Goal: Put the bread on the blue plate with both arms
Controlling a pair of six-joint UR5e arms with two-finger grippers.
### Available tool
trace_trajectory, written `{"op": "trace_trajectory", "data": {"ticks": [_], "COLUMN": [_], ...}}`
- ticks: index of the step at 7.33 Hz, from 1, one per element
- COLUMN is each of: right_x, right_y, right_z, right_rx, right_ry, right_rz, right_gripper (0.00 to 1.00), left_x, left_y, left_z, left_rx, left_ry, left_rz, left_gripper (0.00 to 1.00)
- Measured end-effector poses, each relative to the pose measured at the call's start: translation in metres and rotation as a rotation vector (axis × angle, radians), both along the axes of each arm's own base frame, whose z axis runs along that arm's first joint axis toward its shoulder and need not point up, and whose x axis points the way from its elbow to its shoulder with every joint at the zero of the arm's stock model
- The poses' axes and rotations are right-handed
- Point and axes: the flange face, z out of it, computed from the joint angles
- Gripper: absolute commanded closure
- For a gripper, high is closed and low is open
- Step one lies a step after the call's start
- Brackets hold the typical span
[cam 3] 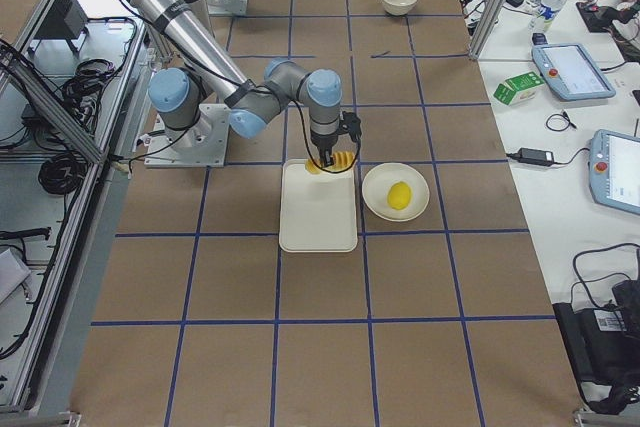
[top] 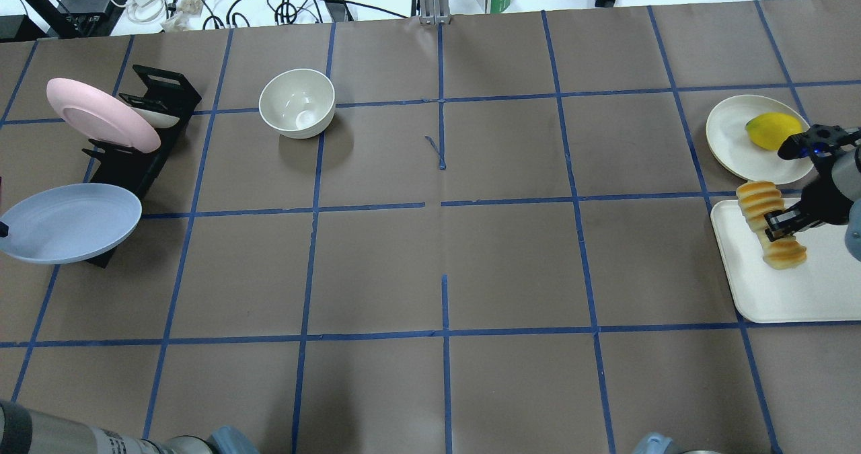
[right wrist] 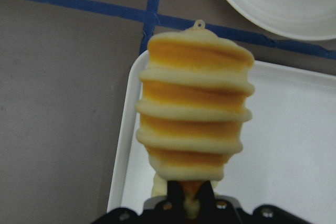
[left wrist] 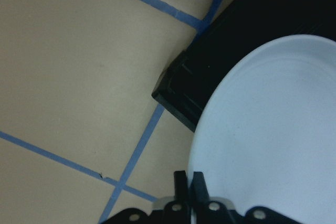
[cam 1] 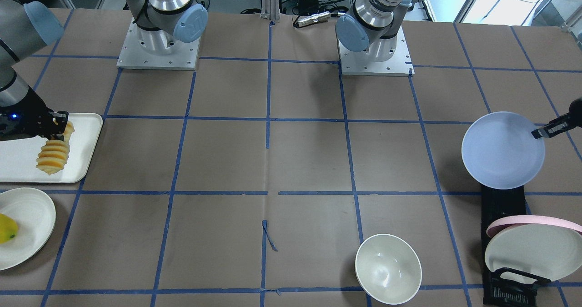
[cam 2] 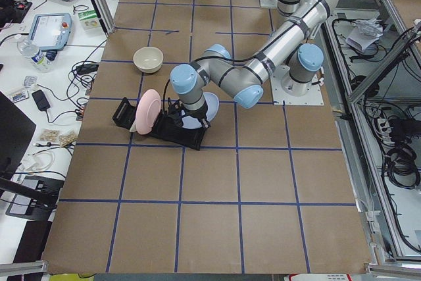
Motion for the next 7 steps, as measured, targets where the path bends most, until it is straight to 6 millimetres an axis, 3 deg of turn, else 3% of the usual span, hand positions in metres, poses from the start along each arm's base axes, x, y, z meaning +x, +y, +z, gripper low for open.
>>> {"op": "trace_trajectory", "data": {"ticks": [2,4,7], "right_x": [0.016,0.045,0.111], "right_y": [-0.008,-0.022,-0.041], "right_z": [0.03,0.073,0.117], "right_rx": [-0.01,-0.004,0.042], "right_ry": [0.005,0.005,-0.031], "right_rz": [0.032,0.038,0.014], "right_gripper": [1.0,1.0,1.0], "left_x": [-0.052,-0.121,-0.295], "left_y": [0.004,0.0,-0.036], "left_z": [0.03,0.045,0.053], "left_rx": [-0.008,-0.026,-0.158], "left_ry": [0.085,0.174,0.21], "left_rz": [-0.032,-0.139,-0.338], "left_gripper": [1.0,1.0,1.0]}}
